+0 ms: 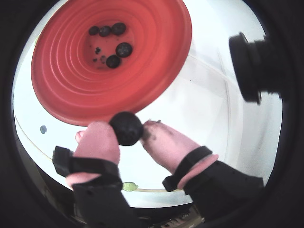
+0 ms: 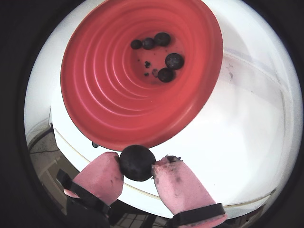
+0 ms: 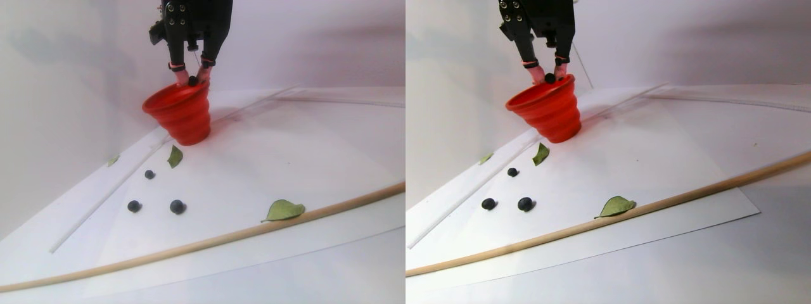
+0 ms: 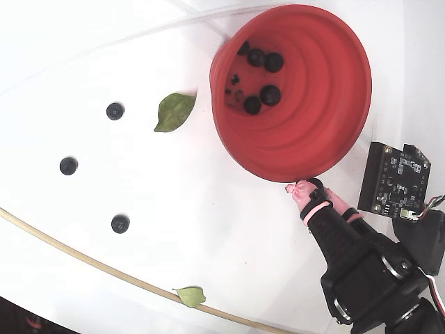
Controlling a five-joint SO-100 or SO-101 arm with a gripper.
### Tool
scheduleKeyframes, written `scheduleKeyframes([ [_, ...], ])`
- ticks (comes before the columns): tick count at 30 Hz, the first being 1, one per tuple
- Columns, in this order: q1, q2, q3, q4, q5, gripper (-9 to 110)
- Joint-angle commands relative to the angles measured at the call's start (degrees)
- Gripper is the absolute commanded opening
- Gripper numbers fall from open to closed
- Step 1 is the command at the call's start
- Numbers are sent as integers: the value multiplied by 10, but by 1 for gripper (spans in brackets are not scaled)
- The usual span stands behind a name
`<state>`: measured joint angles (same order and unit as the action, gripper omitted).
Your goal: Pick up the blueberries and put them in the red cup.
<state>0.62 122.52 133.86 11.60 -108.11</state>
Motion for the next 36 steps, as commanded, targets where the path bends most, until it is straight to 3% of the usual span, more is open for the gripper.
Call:
scheduleKeyframes([
  [1, -33, 50, -33, -16, 4, 12],
  [22, -70, -4, -12, -114, -29, 17],
  [36, -92, 21, 10, -120, -40, 17],
])
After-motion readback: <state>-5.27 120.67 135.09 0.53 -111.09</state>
